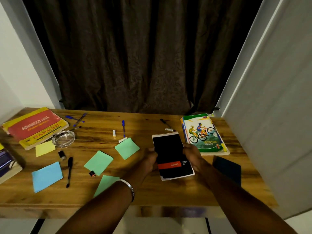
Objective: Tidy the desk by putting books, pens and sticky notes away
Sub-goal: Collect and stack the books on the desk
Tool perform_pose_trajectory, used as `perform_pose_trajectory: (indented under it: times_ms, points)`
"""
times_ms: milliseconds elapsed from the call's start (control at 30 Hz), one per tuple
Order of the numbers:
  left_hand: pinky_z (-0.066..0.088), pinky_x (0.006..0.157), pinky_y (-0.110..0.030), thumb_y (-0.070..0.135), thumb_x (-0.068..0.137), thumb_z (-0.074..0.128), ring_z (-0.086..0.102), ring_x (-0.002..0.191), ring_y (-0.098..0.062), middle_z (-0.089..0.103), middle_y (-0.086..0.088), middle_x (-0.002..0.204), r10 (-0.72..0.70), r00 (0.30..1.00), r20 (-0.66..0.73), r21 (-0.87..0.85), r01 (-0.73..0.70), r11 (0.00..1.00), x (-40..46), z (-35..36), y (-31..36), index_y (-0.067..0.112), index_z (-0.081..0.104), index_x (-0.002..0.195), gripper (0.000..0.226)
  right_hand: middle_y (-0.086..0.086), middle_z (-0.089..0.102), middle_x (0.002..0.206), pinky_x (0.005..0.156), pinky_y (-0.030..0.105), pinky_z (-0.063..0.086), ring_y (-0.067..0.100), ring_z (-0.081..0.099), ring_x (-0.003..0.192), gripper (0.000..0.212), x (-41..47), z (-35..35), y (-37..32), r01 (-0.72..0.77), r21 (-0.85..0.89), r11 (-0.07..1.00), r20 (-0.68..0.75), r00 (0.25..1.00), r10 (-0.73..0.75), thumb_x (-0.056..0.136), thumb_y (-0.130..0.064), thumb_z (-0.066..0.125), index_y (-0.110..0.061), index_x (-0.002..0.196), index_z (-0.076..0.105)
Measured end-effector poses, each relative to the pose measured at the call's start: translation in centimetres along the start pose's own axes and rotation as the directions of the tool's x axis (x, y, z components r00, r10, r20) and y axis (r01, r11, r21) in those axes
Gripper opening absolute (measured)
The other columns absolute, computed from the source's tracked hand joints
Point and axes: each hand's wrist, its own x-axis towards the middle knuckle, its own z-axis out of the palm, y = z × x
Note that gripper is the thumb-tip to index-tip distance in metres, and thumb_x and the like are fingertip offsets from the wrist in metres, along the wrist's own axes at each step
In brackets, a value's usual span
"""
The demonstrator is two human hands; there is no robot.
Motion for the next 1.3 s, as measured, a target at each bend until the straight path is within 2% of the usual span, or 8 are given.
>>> perform_pose_trajectory:
  times_ms: [333,500,600,733,867,967,1100,1300]
  points:
    - [0.047,0.080,-0.038,0.014,0.098,0.042,0.055,0.109,-0.031,0.053,-0.024,0.133,-0.004,0.993,0.115,-0.017,0.006,1.000,4.7,11.4,4.6,0.000,0.047,0.134,0.039,0.006,0.072,0.107,0.082,0.040,0.058,0.026,0.067,0.094,0.038,7.0,-9.7,0.0,0.075,-0.039,0.996,-0.244,0.966,-0.083,0.085,0.005,0.051,-0.023,0.104,0.070]
    - [0.051,0.073,-0.033,0.007,0.097,0.046,0.062,0.098,-0.030,0.061,-0.018,0.118,0.085,0.984,0.154,-0.088,-0.072,0.993,6.6,15.9,6.8,0.000,0.049,0.130,0.034,0.010,0.069,0.112,0.086,0.038,0.055,0.030,0.065,0.100,0.039,10.5,-13.8,-0.4,0.107,-0.139,0.984,-0.291,0.946,-0.144,0.087,0.007,0.048,-0.011,0.113,0.069]
    - [0.048,0.085,-0.035,0.001,0.095,0.047,0.055,0.118,-0.035,0.057,-0.021,0.128,0.141,0.981,0.136,0.043,-0.149,0.988,8.2,17.4,7.4,-0.002,0.049,0.130,0.035,0.008,0.066,0.116,0.074,0.026,0.049,0.028,0.063,0.101,0.041,12.0,-15.1,-0.2,0.079,-0.171,0.982,-0.254,0.960,-0.121,0.089,0.009,0.046,-0.009,0.120,0.065]
    - [0.048,0.084,-0.035,-0.001,0.092,0.049,0.057,0.108,-0.027,0.058,-0.013,0.121,0.160,0.983,0.089,0.303,-0.180,0.936,10.3,18.7,6.5,-0.004,0.048,0.127,0.035,0.015,0.065,0.118,0.063,0.016,0.043,0.026,0.062,0.101,0.030,14.0,-16.2,1.5,0.005,-0.358,0.934,-0.184,0.980,-0.076,0.095,-0.006,0.047,-0.006,0.120,0.062]
    - [0.048,0.094,-0.039,0.018,0.095,0.051,0.057,0.112,-0.028,0.057,-0.014,0.126,0.221,0.973,0.064,0.616,-0.213,0.759,12.4,19.1,5.2,0.005,0.047,0.129,0.037,0.008,0.066,0.119,0.074,0.022,0.047,0.023,0.063,0.106,0.030,14.3,-16.9,2.7,0.078,-0.497,0.864,-0.130,0.978,-0.162,0.093,-0.009,0.055,-0.015,0.121,0.064]
    - [0.047,0.088,-0.034,0.019,0.094,0.053,0.058,0.110,-0.028,0.060,-0.012,0.122,0.261,0.965,0.015,0.585,-0.220,0.781,11.8,19.5,5.5,0.010,0.050,0.126,0.033,0.008,0.067,0.118,0.084,0.032,0.054,0.023,0.064,0.106,0.027,14.4,-17.1,3.2,0.106,-0.574,0.812,-0.170,0.955,-0.245,0.089,-0.021,0.063,-0.016,0.115,0.066]
    - [0.051,0.092,-0.039,0.017,0.086,0.063,0.060,0.111,-0.030,0.060,-0.011,0.126,0.155,0.988,-0.004,0.442,-0.138,0.887,13.2,19.6,3.9,0.016,0.049,0.132,0.048,0.010,0.038,0.143,0.103,0.052,0.042,0.034,0.039,0.132,0.081,14.9,-17.0,4.3,-0.096,-0.536,0.839,-0.288,0.955,-0.075,0.071,-0.054,0.073,-0.022,0.138,0.040]
    - [0.046,0.100,-0.040,0.010,0.093,0.057,0.054,0.121,-0.034,0.055,-0.017,0.131,-0.071,0.993,0.096,0.164,0.055,0.985,12.1,19.8,5.6,0.003,0.045,0.134,0.044,0.010,0.051,0.133,0.097,0.049,0.047,0.033,0.052,0.120,0.126,16.7,-18.3,5.0,-0.247,-0.358,0.900,-0.258,0.953,0.159,0.037,-0.075,0.077,-0.018,0.140,0.033]
